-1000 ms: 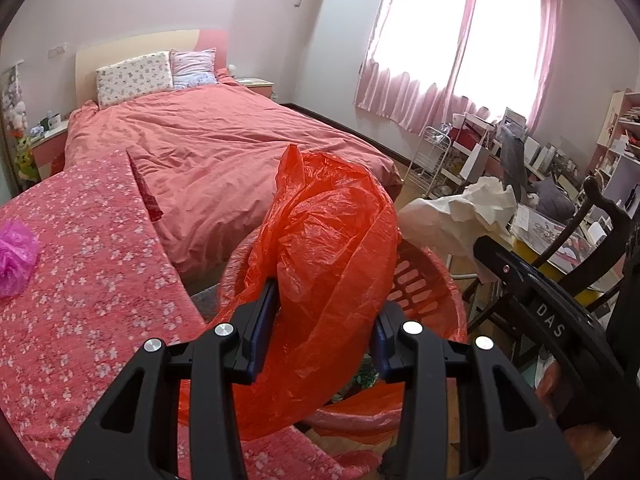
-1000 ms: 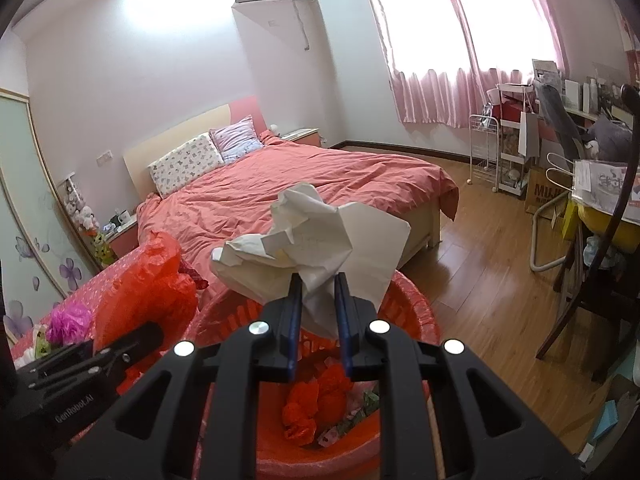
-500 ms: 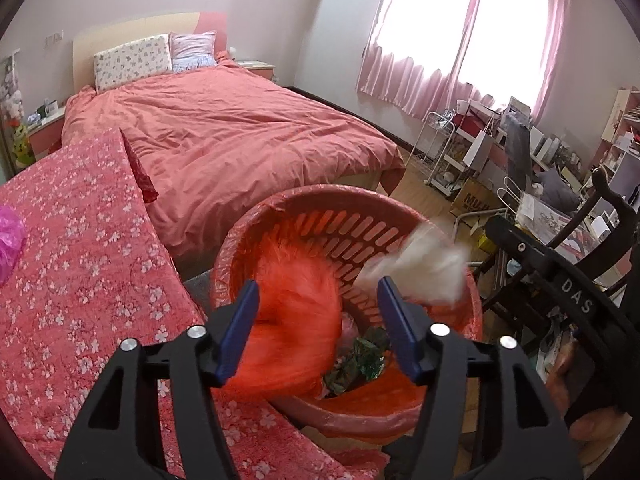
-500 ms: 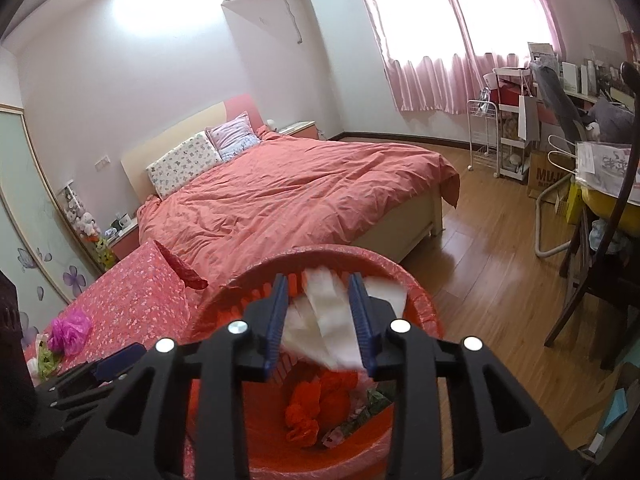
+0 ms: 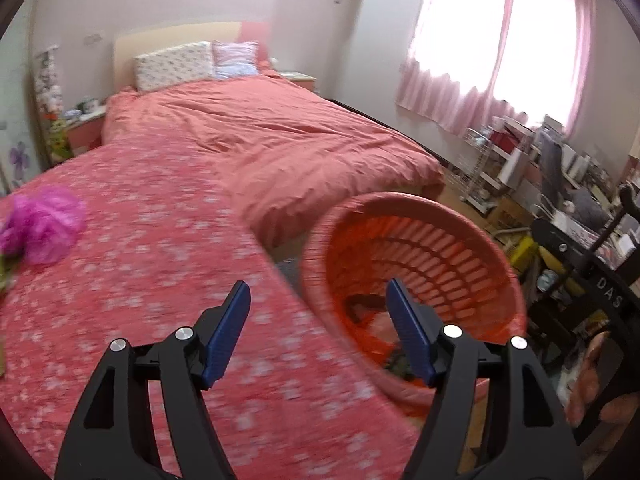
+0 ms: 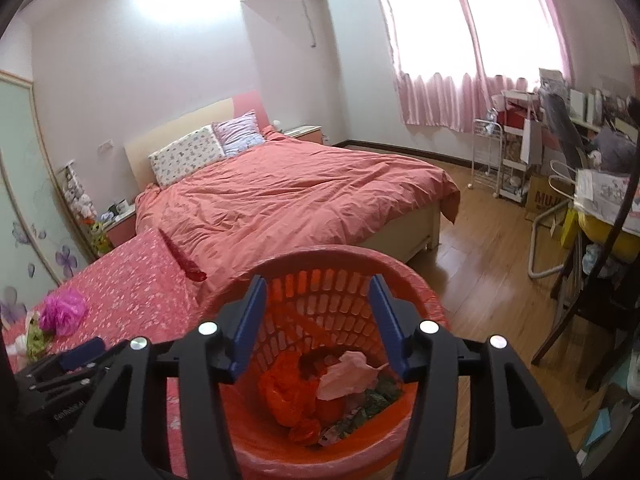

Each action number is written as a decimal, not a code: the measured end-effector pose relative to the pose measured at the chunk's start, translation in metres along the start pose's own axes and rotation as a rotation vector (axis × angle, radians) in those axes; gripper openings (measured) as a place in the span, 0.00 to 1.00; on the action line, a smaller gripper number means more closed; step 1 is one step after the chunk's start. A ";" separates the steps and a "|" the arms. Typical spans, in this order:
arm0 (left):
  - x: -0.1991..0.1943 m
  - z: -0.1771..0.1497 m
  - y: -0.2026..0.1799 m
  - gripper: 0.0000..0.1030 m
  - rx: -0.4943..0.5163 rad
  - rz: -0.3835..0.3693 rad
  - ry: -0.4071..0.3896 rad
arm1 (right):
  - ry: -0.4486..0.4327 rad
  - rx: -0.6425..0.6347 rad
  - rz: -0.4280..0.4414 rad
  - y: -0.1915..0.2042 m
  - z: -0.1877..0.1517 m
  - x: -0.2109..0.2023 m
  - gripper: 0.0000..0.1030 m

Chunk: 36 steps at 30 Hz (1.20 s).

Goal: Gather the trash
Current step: 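Open both grippers to drop the bag and paper into the basket, then move back to the bed and grasp the green patterned bag with the right gripper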

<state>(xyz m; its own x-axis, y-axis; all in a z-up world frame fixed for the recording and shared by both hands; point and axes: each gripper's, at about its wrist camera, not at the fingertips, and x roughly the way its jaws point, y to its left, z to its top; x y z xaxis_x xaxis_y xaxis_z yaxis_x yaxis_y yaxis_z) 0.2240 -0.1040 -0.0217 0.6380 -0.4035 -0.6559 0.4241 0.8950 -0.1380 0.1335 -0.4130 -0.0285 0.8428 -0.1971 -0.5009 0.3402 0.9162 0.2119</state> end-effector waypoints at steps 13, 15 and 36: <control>-0.071 -0.021 0.147 0.68 -0.194 0.286 -0.089 | 0.068 -0.174 0.165 0.127 -0.022 0.000 0.51; -0.085 -0.026 0.171 0.68 -0.235 0.326 -0.104 | 0.081 -0.202 0.200 0.151 -0.027 0.000 0.51; -0.170 -0.089 0.333 0.68 -0.470 0.580 -0.155 | 0.313 -0.505 0.575 0.430 -0.118 0.007 0.40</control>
<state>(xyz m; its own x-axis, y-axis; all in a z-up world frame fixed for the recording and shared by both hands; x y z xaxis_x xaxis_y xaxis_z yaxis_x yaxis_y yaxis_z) 0.1994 0.2798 -0.0225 0.7729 0.1656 -0.6126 -0.3032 0.9444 -0.1273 0.2369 0.0203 -0.0399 0.6475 0.3883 -0.6557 -0.4003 0.9055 0.1410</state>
